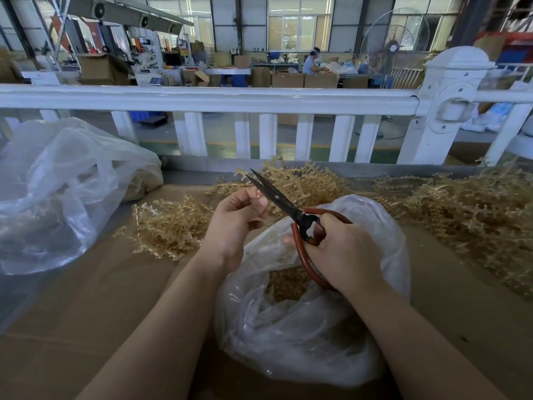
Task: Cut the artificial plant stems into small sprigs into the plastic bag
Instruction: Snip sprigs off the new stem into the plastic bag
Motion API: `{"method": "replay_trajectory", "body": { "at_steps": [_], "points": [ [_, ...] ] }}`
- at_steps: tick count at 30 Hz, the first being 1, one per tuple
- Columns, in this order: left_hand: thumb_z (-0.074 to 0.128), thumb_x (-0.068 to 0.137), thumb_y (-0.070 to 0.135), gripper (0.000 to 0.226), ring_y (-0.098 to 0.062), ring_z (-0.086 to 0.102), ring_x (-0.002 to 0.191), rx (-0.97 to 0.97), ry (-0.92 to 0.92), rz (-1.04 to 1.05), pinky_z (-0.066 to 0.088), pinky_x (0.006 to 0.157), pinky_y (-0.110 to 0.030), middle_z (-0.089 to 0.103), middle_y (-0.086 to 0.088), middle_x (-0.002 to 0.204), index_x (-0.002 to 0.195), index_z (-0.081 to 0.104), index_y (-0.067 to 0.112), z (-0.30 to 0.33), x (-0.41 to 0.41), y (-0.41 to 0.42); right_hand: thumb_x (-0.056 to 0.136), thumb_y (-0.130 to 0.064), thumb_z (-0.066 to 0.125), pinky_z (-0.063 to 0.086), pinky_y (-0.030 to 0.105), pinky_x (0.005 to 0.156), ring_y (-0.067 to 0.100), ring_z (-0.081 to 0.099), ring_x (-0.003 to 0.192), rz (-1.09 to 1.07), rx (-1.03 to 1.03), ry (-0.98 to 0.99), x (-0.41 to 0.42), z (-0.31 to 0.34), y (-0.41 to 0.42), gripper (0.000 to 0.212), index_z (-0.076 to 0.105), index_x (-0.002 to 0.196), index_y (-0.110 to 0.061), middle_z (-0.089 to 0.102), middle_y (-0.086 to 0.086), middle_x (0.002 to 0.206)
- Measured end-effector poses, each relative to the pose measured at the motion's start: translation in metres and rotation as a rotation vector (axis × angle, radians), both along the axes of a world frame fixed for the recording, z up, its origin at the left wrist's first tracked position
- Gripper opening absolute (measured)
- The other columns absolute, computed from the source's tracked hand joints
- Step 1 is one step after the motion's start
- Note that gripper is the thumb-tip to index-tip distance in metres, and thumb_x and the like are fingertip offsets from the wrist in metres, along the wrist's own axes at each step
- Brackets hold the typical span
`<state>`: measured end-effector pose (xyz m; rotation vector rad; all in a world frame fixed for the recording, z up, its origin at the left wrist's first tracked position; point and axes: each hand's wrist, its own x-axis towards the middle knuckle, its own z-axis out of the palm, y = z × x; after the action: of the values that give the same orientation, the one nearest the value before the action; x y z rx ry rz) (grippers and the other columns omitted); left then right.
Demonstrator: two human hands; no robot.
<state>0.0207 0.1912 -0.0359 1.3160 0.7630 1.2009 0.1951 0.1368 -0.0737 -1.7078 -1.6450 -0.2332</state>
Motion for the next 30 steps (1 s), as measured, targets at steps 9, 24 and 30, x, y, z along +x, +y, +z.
{"method": "replay_trajectory", "body": {
  "at_steps": [9, 24, 30],
  "points": [
    [0.060, 0.093, 0.000, 0.015, -0.011, 0.060, 0.065, -0.187, 0.003, -0.079, 0.042, 0.060, -0.020, 0.068, -0.003, 0.074, 0.084, 0.066, 0.009, -0.003, 0.004, 0.000, 0.080, -0.066, 0.068, 0.045, 0.009, 0.061, -0.004, 0.063, 0.072, 0.128, -0.048, 0.444, -0.002, -0.003, 0.006, 0.035, 0.066, 0.074, -0.031, 0.067, -0.020, 0.069],
    [0.083, 0.061, 0.018, 0.019, -0.009, 0.059, 0.065, -0.170, 0.104, -0.173, 0.046, 0.061, -0.021, 0.068, -0.002, 0.076, 0.076, 0.070, 0.018, -0.002, 0.008, -0.005, 0.092, -0.035, 0.072, 0.046, 0.011, 0.057, 0.001, 0.066, 0.069, 0.112, -0.062, 0.650, -0.001, 0.003, 0.009, 0.016, 0.066, 0.077, -0.030, 0.070, -0.009, 0.067],
    [0.069, 0.090, 0.014, 0.011, -0.010, 0.058, 0.061, -0.196, 0.086, -0.089, 0.047, 0.057, -0.019, 0.069, -0.002, 0.073, 0.080, 0.066, 0.011, -0.003, 0.007, -0.002, 0.089, -0.033, 0.071, 0.043, 0.007, 0.059, -0.007, 0.062, 0.072, 0.078, -0.027, 0.517, -0.004, 0.002, 0.008, 0.020, 0.062, 0.071, -0.034, 0.064, -0.019, 0.063]
  ]
}}
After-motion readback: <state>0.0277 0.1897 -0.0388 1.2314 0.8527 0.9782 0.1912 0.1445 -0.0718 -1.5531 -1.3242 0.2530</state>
